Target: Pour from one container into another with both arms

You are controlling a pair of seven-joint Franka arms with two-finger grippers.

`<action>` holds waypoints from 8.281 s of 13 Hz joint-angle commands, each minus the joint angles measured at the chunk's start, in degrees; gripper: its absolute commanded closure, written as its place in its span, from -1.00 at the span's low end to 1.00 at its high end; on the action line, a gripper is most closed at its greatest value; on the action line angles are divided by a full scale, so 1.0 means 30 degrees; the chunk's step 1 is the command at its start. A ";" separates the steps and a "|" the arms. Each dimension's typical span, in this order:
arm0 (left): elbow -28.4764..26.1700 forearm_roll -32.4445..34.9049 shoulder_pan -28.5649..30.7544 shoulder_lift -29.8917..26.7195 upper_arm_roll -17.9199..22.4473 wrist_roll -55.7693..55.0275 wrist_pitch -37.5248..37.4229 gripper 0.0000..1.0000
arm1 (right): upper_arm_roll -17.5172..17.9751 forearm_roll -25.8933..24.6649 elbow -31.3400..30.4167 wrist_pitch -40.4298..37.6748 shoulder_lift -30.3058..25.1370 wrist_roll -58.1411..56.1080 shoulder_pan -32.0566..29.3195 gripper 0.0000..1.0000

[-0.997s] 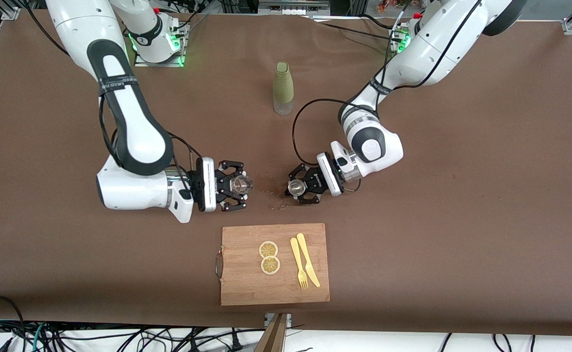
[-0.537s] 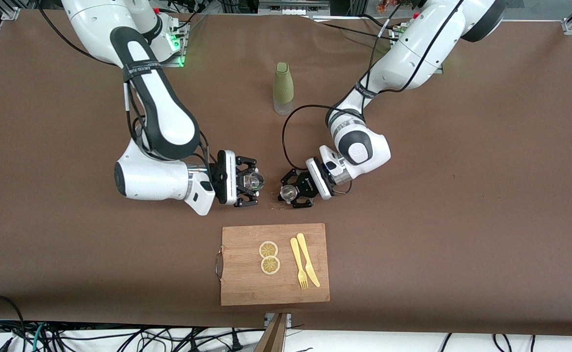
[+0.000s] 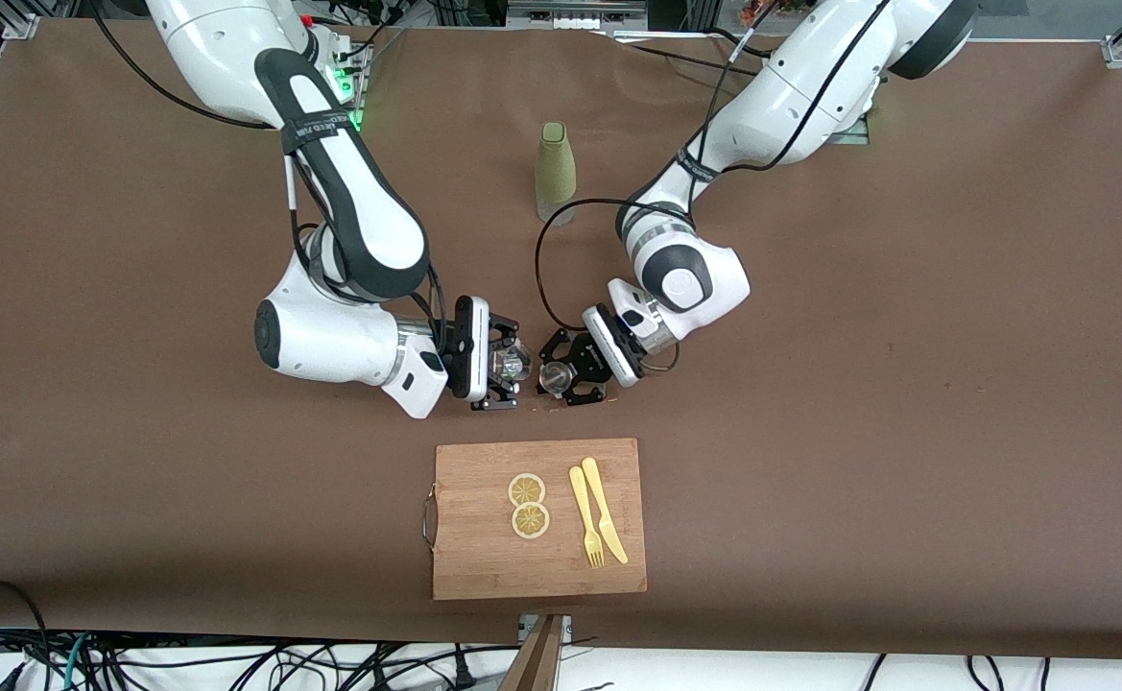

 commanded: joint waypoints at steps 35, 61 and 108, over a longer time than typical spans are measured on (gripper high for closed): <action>0.1182 -0.0722 -0.0253 -0.0067 -0.0214 0.0167 0.1126 1.00 | -0.0089 -0.4244 0.0078 0.1174 -0.0085 0.2705 0.1202 1.00; -0.9424 1.4648 1.2460 -0.5547 0.2182 0.3594 -1.8756 1.00 | -0.0119 0.4671 -0.4287 -1.5022 0.2926 -1.3842 -1.1888 1.00; -0.6199 2.7804 1.4309 -0.8142 0.8663 -0.4181 -2.1292 -1.00 | -0.3869 -1.3301 -0.0618 -1.6030 -0.7192 0.8108 -1.1514 -1.00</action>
